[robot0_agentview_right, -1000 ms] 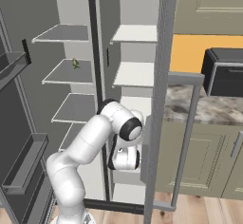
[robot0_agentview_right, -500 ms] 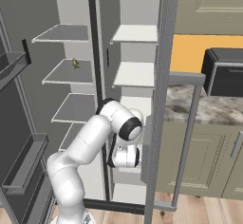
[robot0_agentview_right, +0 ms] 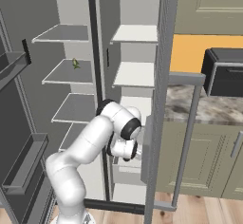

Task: Take the bell pepper and kiwi from the fridge shelf and place them in the freezer drawer to begin freezing them.

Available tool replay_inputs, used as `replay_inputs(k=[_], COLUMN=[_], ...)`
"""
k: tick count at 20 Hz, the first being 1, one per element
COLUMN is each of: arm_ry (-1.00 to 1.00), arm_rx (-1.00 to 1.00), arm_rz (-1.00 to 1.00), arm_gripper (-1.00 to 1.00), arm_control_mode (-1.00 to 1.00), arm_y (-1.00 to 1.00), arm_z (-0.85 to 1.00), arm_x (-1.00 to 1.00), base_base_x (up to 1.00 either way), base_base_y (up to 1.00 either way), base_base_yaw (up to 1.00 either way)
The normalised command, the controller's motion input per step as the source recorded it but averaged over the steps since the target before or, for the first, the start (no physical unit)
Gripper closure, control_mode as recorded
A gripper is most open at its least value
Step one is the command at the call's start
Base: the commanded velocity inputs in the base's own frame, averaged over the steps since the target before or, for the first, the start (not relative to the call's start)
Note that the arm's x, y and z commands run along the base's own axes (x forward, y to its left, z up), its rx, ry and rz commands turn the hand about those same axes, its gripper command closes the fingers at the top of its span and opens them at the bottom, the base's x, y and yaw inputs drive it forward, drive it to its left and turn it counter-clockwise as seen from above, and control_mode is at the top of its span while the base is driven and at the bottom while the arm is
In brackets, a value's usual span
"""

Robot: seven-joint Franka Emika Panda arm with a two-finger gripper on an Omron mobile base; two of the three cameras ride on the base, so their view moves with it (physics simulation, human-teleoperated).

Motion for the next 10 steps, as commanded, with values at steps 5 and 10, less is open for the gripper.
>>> replay_inputs(k=[5, 10], arm_ry=[0.12, 0.11], arm_rx=[0.0, 0.0], arm_rz=[0.0, 0.0], arm_gripper=[1.0, 1.0], arm_control_mode=[-1.0, -1.0], arm_y=[0.07, 0.01], arm_z=[-0.55, -0.73], arm_x=[0.49, 0.2], base_base_x=[0.0, 0.0], base_base_y=[0.0, 0.0], base_base_yaw=[0.0, 0.0])
